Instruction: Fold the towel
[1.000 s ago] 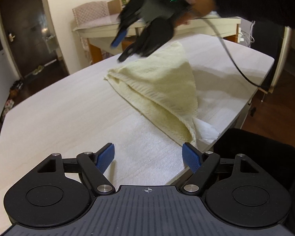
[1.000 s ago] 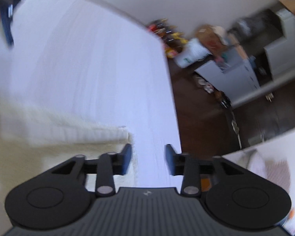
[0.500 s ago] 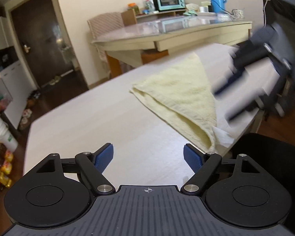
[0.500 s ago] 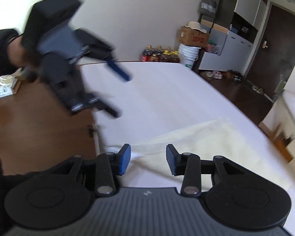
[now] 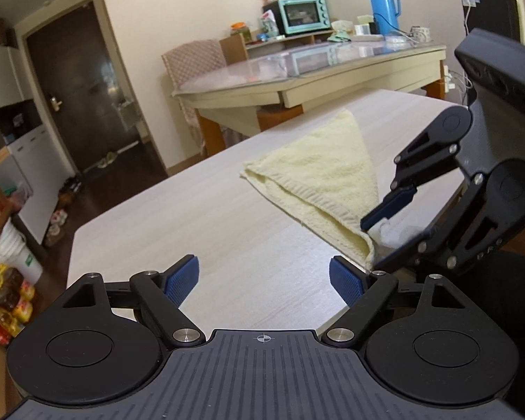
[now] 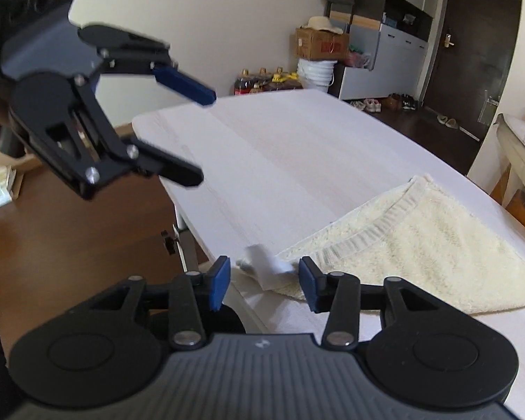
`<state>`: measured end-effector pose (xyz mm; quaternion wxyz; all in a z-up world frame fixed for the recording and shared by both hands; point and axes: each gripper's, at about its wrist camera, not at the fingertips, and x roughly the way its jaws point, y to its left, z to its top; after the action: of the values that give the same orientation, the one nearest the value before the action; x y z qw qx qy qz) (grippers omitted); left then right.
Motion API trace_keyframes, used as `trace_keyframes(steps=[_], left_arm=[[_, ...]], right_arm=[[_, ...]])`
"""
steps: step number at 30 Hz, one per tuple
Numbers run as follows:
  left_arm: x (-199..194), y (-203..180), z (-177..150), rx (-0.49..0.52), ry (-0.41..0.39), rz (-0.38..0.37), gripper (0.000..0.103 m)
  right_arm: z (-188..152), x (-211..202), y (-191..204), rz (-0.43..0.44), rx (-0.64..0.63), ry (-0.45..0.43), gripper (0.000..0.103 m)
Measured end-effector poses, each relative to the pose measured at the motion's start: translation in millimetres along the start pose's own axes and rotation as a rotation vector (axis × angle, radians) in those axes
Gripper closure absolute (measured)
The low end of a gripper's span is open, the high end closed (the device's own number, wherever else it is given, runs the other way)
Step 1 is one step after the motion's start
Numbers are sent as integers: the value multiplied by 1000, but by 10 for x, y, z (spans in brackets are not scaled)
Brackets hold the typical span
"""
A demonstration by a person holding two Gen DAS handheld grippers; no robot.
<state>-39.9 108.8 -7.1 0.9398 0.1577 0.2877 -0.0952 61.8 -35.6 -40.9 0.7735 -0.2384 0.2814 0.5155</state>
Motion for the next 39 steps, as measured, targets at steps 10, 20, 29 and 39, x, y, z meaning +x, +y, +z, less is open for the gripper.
trace_keyframes(steps=[10,20,29,39], left_arm=[[50,25,-65,-26,1,-5,14],[31,20,-128,-40,12,1,13],[41,50,-101,-53,6,0,11],[358,191,167,-1,-14,-10,11]], right_arm=[[37,135,-224,80,160,-6,42],[-30,71,-242,48,117,-7,55],[-121,29,-234,11,86,-33,88],[-277,-273,-172,244,202,-16,89]])
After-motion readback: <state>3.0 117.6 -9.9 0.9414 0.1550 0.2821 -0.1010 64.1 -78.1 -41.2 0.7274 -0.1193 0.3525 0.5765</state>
